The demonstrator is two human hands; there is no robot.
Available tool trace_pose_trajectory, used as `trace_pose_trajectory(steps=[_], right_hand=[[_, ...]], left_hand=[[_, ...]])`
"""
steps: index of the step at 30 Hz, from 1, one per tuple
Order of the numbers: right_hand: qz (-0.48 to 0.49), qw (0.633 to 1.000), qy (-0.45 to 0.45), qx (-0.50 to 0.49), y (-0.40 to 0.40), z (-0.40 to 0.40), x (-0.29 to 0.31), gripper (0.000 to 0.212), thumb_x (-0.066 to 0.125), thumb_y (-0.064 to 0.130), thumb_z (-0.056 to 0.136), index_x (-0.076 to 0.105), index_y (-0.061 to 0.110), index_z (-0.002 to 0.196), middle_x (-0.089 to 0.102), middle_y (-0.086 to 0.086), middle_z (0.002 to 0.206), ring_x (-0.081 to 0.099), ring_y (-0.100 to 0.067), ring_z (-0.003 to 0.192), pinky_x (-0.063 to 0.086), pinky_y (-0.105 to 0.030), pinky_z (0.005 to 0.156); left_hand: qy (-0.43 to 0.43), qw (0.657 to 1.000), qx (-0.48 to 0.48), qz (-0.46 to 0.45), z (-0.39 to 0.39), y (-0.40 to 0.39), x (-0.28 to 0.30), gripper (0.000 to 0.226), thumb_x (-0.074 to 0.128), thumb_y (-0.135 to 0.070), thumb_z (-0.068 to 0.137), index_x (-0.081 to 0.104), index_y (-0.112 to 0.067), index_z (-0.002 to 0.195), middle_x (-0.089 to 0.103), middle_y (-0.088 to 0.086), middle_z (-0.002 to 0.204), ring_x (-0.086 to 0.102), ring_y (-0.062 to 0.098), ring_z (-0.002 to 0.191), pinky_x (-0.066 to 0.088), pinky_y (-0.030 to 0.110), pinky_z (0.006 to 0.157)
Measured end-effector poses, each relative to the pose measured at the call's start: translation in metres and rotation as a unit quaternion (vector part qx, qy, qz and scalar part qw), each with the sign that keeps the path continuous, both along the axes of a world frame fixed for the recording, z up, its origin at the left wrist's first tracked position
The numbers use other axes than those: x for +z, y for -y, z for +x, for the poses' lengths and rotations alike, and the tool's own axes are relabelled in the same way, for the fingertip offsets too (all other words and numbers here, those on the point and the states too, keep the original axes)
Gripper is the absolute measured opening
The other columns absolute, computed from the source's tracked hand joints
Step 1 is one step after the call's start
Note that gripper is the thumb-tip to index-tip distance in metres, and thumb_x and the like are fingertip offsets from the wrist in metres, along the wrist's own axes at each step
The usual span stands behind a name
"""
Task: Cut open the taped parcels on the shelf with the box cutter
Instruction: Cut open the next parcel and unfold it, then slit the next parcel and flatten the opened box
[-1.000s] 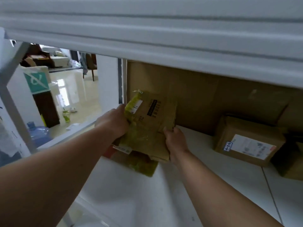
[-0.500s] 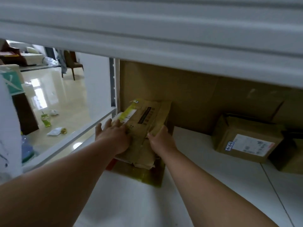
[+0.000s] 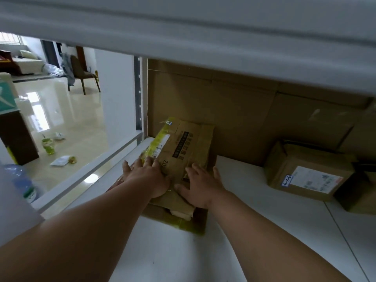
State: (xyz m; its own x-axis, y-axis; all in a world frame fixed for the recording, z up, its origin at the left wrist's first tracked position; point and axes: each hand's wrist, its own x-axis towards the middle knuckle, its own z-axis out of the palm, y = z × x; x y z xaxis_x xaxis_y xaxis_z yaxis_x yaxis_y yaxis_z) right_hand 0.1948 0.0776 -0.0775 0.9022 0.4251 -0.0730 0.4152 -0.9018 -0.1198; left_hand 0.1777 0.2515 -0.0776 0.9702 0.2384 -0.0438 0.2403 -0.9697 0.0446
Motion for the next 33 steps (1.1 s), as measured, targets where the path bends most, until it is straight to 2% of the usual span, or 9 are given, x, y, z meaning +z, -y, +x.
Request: trace_pose_trajectory(steps=[5, 7, 10, 13, 15, 19, 24, 27, 33], right_hand=[[0.006, 1.0, -0.002, -0.002, 0.0, 0.0, 0.004, 0.086, 0.034, 0.073, 0.089, 0.019, 0.02, 0.154, 0.011, -0.002, 0.164, 0.007, -0.02, 0.151, -0.006, -0.058, 0.117], [0.035, 0.999, 0.025, 0.006, 0.004, -0.003, 0.005, 0.079, 0.041, 0.071, 0.088, 0.03, 0.022, 0.149, 0.018, -0.002, 0.159, 0.014, -0.024, 0.148, 0.001, -0.056, 0.118], [0.079, 0.992, 0.097, 0.016, 0.012, -0.009, 0.008, 0.064, 0.045, 0.066, 0.088, 0.045, 0.027, 0.138, 0.026, -0.002, 0.143, 0.021, -0.027, 0.138, 0.012, -0.051, 0.116], [0.102, 0.987, 0.121, 0.009, 0.021, -0.017, 0.012, 0.06, 0.038, 0.057, 0.095, 0.036, 0.027, 0.148, 0.029, -0.003, 0.147, 0.023, -0.026, 0.139, 0.012, -0.048, 0.116], [0.128, 0.983, 0.128, -0.002, 0.032, -0.021, 0.015, 0.057, 0.035, 0.05, 0.099, 0.032, 0.026, 0.15, 0.033, 0.0, 0.146, 0.027, -0.023, 0.138, 0.013, -0.045, 0.117], [0.155, 0.977, 0.138, -0.04, 0.067, -0.031, 0.018, 0.047, 0.036, 0.04, 0.1, 0.039, 0.025, 0.145, 0.04, 0.0, 0.142, 0.032, -0.022, 0.135, 0.016, -0.042, 0.113], [0.125, 0.978, 0.131, -0.102, 0.127, -0.046, 0.011, 0.051, 0.045, 0.038, 0.097, 0.039, 0.025, 0.146, 0.037, -0.002, 0.146, 0.03, -0.024, 0.137, 0.018, -0.04, 0.111], [0.106, 0.979, 0.114, -0.13, 0.168, -0.053, 0.005, 0.053, 0.047, 0.036, 0.095, 0.038, 0.025, 0.147, 0.036, -0.001, 0.147, 0.03, -0.023, 0.137, 0.02, -0.04, 0.111], [0.07, 0.979, 0.069, -0.178, 0.261, -0.068, -0.002, 0.055, 0.05, 0.037, 0.094, 0.038, 0.026, 0.146, 0.037, -0.003, 0.146, 0.036, -0.025, 0.133, 0.027, -0.042, 0.107]], left_hand=[[0.015, 1.0, 0.012, -0.008, -0.001, 0.001, -0.004, 0.078, 0.027, -0.068, 0.089, 0.013, -0.027, 0.154, 0.008, 0.001, 0.164, -0.002, 0.027, 0.15, -0.01, 0.06, 0.113], [0.029, 0.999, 0.019, -0.019, -0.003, 0.003, -0.004, 0.077, 0.028, -0.064, 0.089, 0.014, -0.023, 0.153, 0.007, 0.003, 0.164, -0.006, 0.024, 0.15, -0.009, 0.057, 0.114], [0.067, 0.997, 0.015, -0.025, -0.006, 0.007, 0.005, 0.072, 0.035, -0.056, 0.087, 0.02, -0.023, 0.15, 0.014, 0.004, 0.16, 0.006, 0.026, 0.148, 0.006, 0.055, 0.113], [0.121, 0.992, 0.006, -0.017, -0.009, 0.019, 0.02, 0.064, 0.041, -0.046, 0.086, 0.029, -0.023, 0.145, 0.025, 0.005, 0.144, 0.022, 0.03, 0.134, 0.021, 0.051, 0.11], [0.146, 0.989, 0.005, -0.018, -0.009, 0.031, 0.03, 0.06, 0.043, -0.04, 0.088, 0.03, -0.021, 0.144, 0.026, 0.006, 0.141, 0.024, 0.031, 0.133, 0.021, 0.05, 0.112], [0.176, 0.983, -0.013, -0.043, -0.007, 0.062, 0.049, 0.054, 0.041, -0.039, 0.092, 0.035, -0.022, 0.143, 0.027, 0.006, 0.146, 0.024, 0.033, 0.134, 0.017, 0.051, 0.114], [0.164, 0.983, -0.071, -0.032, -0.009, 0.119, 0.056, 0.062, 0.033, -0.052, 0.095, 0.025, -0.025, 0.15, 0.016, 0.006, 0.157, 0.012, 0.033, 0.143, 0.01, 0.053, 0.115], [0.152, 0.983, -0.102, -0.021, -0.011, 0.156, 0.052, 0.055, 0.037, -0.052, 0.094, 0.035, -0.028, 0.143, 0.021, 0.005, 0.153, 0.015, 0.033, 0.14, 0.012, 0.052, 0.113], [0.101, 0.987, -0.125, -0.027, -0.017, 0.228, 0.04, 0.064, 0.045, -0.054, 0.091, 0.031, -0.026, 0.147, 0.021, 0.0, 0.153, 0.02, 0.03, 0.139, 0.018, 0.049, 0.111]])
